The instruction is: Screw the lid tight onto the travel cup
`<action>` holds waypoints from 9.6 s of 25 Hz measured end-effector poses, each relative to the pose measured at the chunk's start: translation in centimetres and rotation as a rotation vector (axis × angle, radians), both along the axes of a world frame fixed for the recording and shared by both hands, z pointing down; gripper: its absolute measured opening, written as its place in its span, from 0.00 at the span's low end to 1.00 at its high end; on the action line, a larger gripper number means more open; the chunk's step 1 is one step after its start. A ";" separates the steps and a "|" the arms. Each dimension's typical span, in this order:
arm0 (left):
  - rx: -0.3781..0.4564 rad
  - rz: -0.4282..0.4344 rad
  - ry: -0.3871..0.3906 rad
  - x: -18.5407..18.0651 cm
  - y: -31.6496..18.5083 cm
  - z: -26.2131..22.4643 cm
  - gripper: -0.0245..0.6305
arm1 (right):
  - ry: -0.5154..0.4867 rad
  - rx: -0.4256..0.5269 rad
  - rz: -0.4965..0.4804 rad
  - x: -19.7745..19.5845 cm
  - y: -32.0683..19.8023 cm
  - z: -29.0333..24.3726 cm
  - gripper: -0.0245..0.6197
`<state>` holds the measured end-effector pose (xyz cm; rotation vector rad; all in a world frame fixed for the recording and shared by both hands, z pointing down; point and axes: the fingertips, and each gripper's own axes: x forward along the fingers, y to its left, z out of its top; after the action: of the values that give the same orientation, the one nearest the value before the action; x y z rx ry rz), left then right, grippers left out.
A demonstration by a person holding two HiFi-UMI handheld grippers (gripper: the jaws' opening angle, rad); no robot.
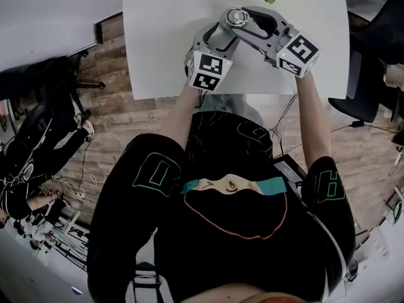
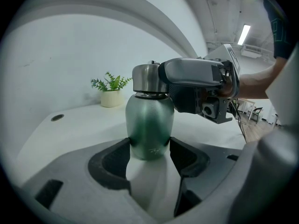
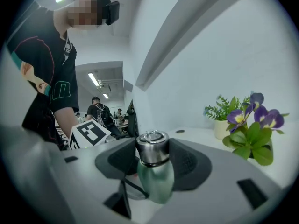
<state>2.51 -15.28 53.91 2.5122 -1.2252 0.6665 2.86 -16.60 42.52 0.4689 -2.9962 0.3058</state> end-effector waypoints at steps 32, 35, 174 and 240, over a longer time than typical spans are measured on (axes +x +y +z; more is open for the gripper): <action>0.003 -0.003 -0.008 0.1 -0.6 0.0 0.46 | 0.080 0.061 0.112 0.4 -0.4 -0.2 0.49; 0.003 -0.003 -0.008 0.2 -0.6 0.0 0.46 | 0.080 0.055 0.044 0.4 -0.8 -0.7 0.49; 0.000 0.001 -0.029 0.0 0.1 -0.2 0.46 | 0.001 0.007 -0.248 0.2 0.3 -1.9 0.40; 0.310 -0.046 0.094 -3.7 -2.7 -17.8 0.37 | -0.032 0.084 0.500 2.9 -1.5 -10.2 0.19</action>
<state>-1.22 -17.94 36.14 2.7139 -1.4431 0.3657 5.81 -18.09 32.30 1.2329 -2.8843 0.2215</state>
